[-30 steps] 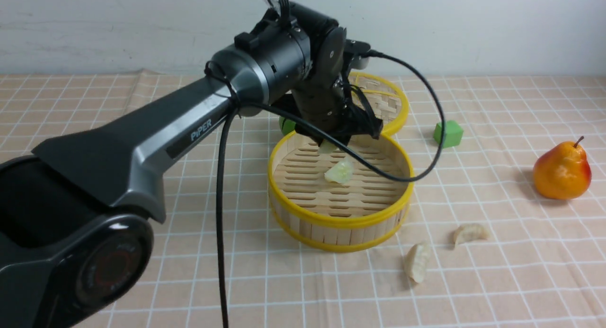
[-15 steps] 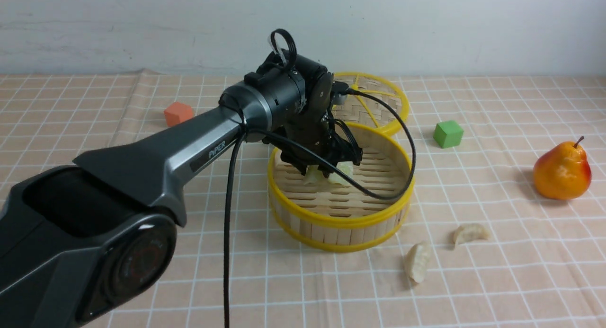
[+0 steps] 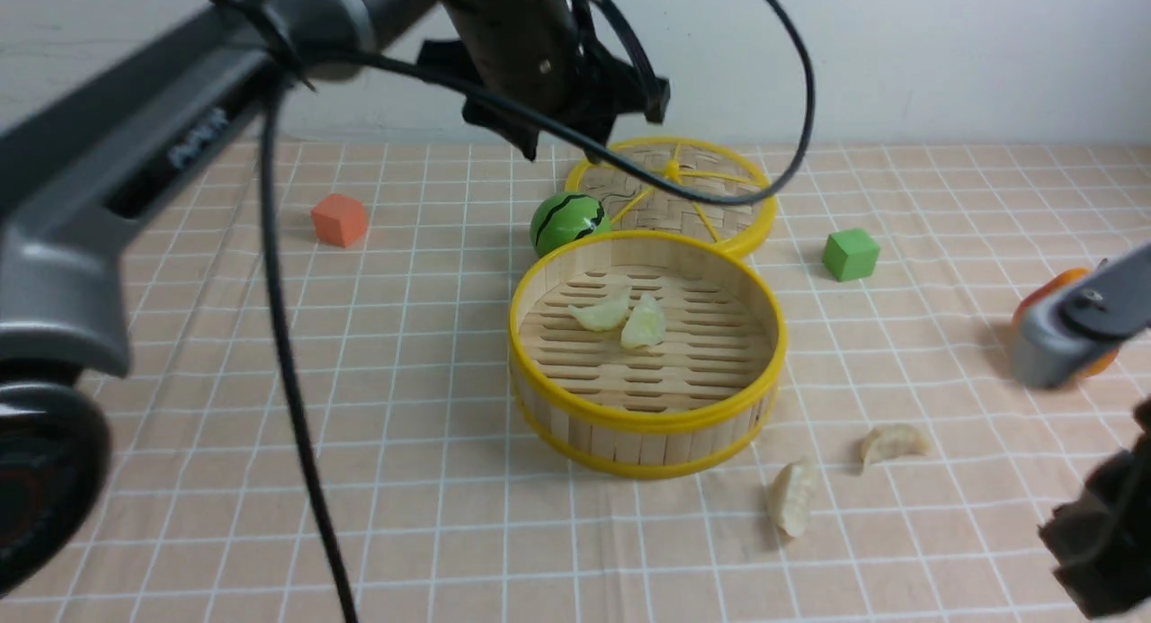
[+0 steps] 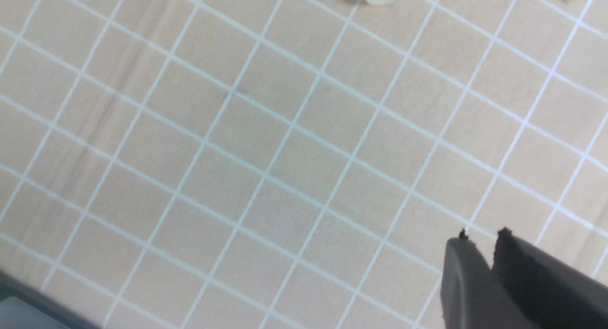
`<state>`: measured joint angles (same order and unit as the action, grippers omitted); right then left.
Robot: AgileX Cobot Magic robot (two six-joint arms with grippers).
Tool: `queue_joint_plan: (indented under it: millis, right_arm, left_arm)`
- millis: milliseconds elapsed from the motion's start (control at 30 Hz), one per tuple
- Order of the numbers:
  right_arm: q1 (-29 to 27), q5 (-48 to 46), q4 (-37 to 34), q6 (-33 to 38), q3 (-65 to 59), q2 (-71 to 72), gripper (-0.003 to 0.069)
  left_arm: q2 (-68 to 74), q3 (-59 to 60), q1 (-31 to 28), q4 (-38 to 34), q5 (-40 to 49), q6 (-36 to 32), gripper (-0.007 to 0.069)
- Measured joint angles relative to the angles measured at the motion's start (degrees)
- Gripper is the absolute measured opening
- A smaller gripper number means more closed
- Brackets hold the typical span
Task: Put the dumplings into the steamer on the table with the brown tablecloth.
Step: 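Reach for and grasp a dumpling lying on the table beside the steamer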
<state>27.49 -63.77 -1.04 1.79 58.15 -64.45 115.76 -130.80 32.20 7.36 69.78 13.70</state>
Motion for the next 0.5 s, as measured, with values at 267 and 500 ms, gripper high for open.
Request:
queue_joint_plan:
  millis: [267, 500]
  right_arm:
    - [0.0, 11.1, 0.5, -5.9, 3.4, -19.8, 0.0274]
    - [0.0, 20.9, 0.5, -13.0, 3.4, -30.5, 0.0484]
  left_arm:
    - [-16.3, 4.8, 0.1, -1.9, 1.6, -3.1, 0.0018]
    - [-30.1, 17.3, 0.1, -1.3, 1.6, -3.2, -0.0014]
